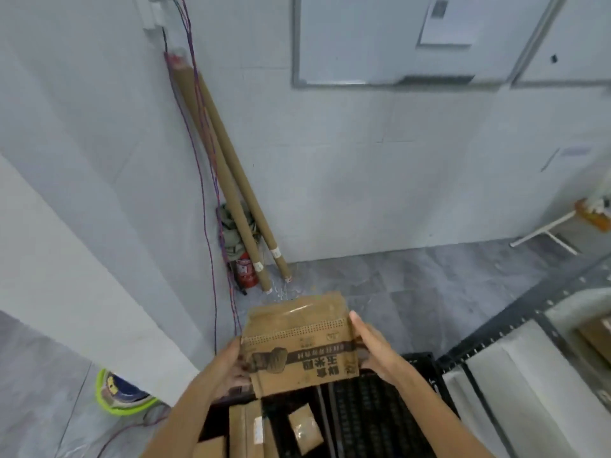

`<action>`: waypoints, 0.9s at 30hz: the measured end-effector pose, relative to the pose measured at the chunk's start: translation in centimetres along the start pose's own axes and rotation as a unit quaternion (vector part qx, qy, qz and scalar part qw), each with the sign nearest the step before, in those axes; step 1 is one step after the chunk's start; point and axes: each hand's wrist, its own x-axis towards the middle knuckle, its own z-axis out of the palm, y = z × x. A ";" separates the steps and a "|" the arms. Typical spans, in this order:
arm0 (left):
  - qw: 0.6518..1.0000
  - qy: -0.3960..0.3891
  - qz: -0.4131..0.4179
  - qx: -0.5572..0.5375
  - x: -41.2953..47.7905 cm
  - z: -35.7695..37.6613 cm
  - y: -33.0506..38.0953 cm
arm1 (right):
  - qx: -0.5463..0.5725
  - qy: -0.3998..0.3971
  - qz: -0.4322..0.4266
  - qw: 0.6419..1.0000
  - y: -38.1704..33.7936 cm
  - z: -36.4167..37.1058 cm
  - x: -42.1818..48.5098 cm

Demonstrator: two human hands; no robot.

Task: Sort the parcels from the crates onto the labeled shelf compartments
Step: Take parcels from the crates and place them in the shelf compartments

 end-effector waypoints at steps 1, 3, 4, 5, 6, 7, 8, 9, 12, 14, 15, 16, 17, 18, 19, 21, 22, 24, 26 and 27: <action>1.000 -0.009 0.025 0.007 -1.1 0.4 1.4 | 0.007 0.007 -0.013 1.000 -1.4 0.1 -1.1; 0.997 -0.029 0.065 0.030 -3.2 1.3 4.1 | 0.025 0.033 -0.045 0.998 -3.4 0.1 -3.0; 0.995 -0.036 0.082 0.034 -4.1 1.6 5.4 | 0.039 0.051 -0.057 0.996 -4.2 -0.1 -3.7; 0.995 -0.038 0.090 0.037 -4.7 1.8 6.6 | 0.058 0.074 -0.065 0.993 -5.0 -0.3 -4.6; 0.994 -0.036 0.094 0.040 -5.2 2.0 7.5 | 0.081 0.097 -0.074 0.989 -5.6 -0.6 -5.3; 0.994 -0.043 0.095 0.037 -5.7 2.3 8.3 | 0.103 0.120 -0.083 0.984 -6.0 -0.9 -6.0; 0.993 -0.056 0.101 0.021 -6.3 2.6 8.9 | 0.128 0.140 -0.093 0.978 -6.4 -1.2 -6.8; 0.992 -0.071 0.107 0.003 -7.0 3.1 9.5 | 0.153 0.157 -0.102 0.970 -6.8 -1.4 -7.6; 0.986 -0.104 0.131 0.008 -8.4 5.2 10.2 | 0.211 0.168 -0.108 0.957 -6.9 -2.3 -10.0; 0.980 -0.136 0.148 -0.008 -9.1 6.1 9.9 | 0.213 0.182 -0.128 0.951 -6.4 -3.1 -11.4; 0.974 -0.164 0.152 -0.022 -8.9 6.4 9.7 | 0.216 0.191 -0.142 0.947 -6.1 -3.5 -12.1; 0.968 -0.197 0.151 -0.028 -8.7 6.7 9.3 | 0.220 0.202 -0.151 0.942 -5.7 -4.0 -12.7; 0.961 -0.232 0.146 -0.025 -8.6 6.9 9.0 | 0.224 0.210 -0.154 0.939 -5.3 -4.5 -13.4; 0.953 -0.265 0.147 -0.015 -8.5 7.1 8.6 | 0.230 0.214 -0.160 0.936 -4.8 -4.9 -14.1; 0.944 -0.293 0.152 -0.007 -8.7 7.4 8.3 | 0.235 0.220 -0.170 0.931 -4.2 -5.3 -14.8; 0.925 -0.342 0.165 -0.001 -9.0 8.3 7.9 | 0.234 0.251 -0.204 0.917 -3.2 -6.1 -16.1; 0.917 -0.361 0.171 0.001 -9.2 8.9 7.7 | 0.230 0.264 -0.223 0.910 -2.8 -6.5 -16.9; 0.905 -0.387 0.176 0.007 -9.9 10.2 7.5 | 0.217 0.276 -0.265 0.898 -2.2 -7.3 -18.5; 0.895 -0.406 0.183 0.027 -10.4 11.4 7.2 | 0.210 0.284 -0.298 0.887 -1.7 -8.0 -20.4; 0.892 -0.411 0.186 0.041 -10.7 12.1 7.0 | 0.204 0.286 -0.314 0.882 -1.5 -8.2 -21.3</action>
